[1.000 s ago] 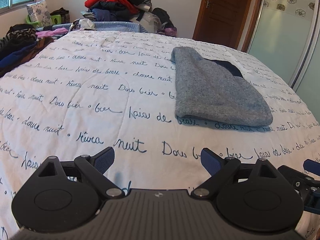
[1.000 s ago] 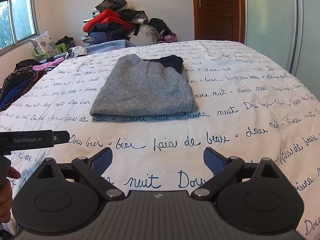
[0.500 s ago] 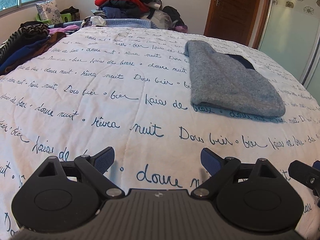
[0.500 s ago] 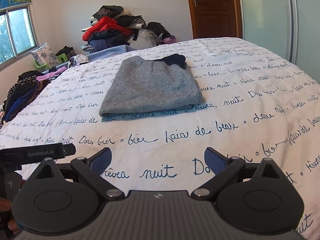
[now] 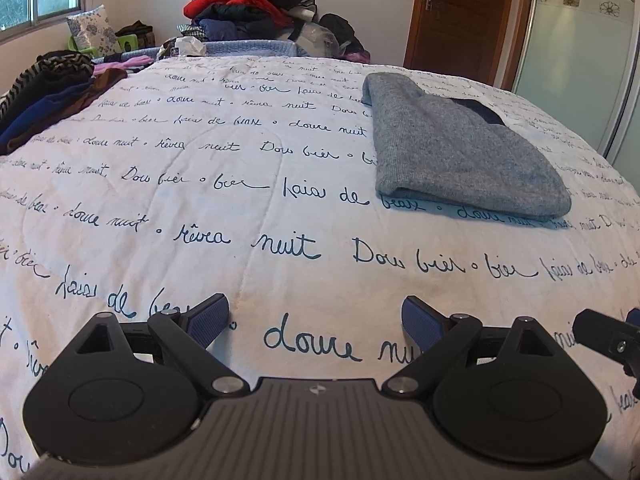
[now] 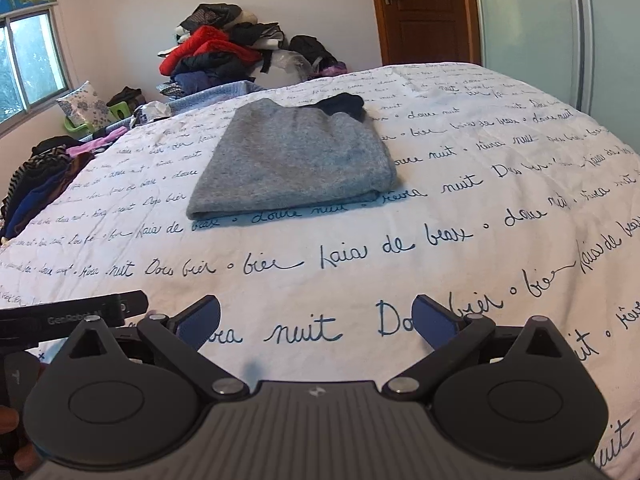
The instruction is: Fold small clothes
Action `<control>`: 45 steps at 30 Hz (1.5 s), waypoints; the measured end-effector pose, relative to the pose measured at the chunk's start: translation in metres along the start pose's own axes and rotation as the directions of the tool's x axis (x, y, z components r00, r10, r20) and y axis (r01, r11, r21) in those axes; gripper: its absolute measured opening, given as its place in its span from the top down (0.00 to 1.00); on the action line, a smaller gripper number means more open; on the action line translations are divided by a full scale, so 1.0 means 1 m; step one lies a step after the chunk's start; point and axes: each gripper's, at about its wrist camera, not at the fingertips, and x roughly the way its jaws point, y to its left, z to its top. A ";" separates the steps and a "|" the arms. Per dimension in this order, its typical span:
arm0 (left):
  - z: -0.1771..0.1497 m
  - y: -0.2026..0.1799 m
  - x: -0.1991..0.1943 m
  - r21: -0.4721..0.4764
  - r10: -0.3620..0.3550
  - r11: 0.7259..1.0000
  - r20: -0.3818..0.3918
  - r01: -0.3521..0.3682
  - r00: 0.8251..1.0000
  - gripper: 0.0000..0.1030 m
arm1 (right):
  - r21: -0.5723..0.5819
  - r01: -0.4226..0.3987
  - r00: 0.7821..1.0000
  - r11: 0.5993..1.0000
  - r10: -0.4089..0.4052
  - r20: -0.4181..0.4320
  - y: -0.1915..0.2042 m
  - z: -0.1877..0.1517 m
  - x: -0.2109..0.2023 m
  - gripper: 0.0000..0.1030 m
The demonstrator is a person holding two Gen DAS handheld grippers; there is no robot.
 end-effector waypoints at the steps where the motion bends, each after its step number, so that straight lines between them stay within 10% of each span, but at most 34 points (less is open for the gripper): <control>1: -0.001 0.000 0.001 0.005 0.005 1.000 0.005 -0.005 1.000 0.11 | -0.015 0.001 1.000 1.000 -0.001 0.005 0.002 0.000 -0.001 0.00; 45: 0.005 -0.029 0.012 0.054 -0.034 0.998 0.080 0.029 0.996 0.09 | -0.067 0.093 0.996 0.993 -0.093 0.003 -0.030 0.004 0.021 0.00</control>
